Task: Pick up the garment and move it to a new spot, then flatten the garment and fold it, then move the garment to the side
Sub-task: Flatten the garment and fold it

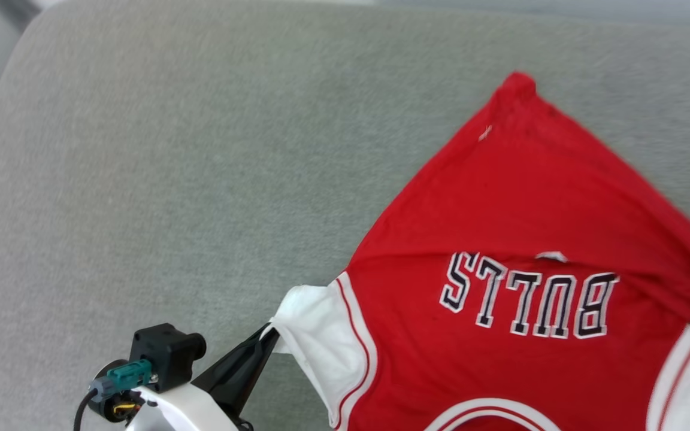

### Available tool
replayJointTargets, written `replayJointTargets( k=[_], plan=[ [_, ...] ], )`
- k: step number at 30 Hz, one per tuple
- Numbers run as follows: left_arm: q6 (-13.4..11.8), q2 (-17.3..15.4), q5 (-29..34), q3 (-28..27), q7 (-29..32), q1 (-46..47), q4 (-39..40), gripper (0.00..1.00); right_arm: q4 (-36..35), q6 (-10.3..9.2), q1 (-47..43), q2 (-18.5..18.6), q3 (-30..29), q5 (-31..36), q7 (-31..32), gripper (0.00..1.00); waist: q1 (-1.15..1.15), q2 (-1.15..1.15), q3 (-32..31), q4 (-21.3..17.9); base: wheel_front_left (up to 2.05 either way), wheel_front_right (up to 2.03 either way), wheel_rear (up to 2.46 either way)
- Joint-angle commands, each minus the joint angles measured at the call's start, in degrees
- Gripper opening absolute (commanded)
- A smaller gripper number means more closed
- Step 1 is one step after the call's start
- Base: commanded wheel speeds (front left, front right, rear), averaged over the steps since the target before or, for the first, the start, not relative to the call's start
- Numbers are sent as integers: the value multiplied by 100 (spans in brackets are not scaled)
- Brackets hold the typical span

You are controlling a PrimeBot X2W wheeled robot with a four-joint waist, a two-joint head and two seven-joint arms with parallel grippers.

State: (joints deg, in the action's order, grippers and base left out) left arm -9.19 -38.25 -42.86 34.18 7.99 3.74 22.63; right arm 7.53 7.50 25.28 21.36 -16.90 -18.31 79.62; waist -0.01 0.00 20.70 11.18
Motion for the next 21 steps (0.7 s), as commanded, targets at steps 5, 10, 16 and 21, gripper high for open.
replayJointTargets(
  k=[5, 10, 16, 21],
  plan=[
    [-74, 47, -204, -117, -165, -231, -191, 0, -166, -2, -839, -264, -218, -340, -177, 0, 1, 0, -636, -519, 0, 0, 0],
    [-92, 86, -235, -180, -285, -241, -471, 0, -426, -2, -1585, -350, -376, -529, -278, 0, 1, 0, -925, -679, 0, 0, 0],
    [-162, 250, -310, -250, -453, -281, -649, 0, -868, -2, -2417, -637, -487, -782, -500, 0, 1, 0, -1196, -805, 0, 0, 0],
    [-219, 414, -385, -231, -571, -348, -750, 0, -1109, -2, -3006, -874, -506, -854, -660, 0, 1, 0, -1376, -862, 0, 0, 0]
  ],
)
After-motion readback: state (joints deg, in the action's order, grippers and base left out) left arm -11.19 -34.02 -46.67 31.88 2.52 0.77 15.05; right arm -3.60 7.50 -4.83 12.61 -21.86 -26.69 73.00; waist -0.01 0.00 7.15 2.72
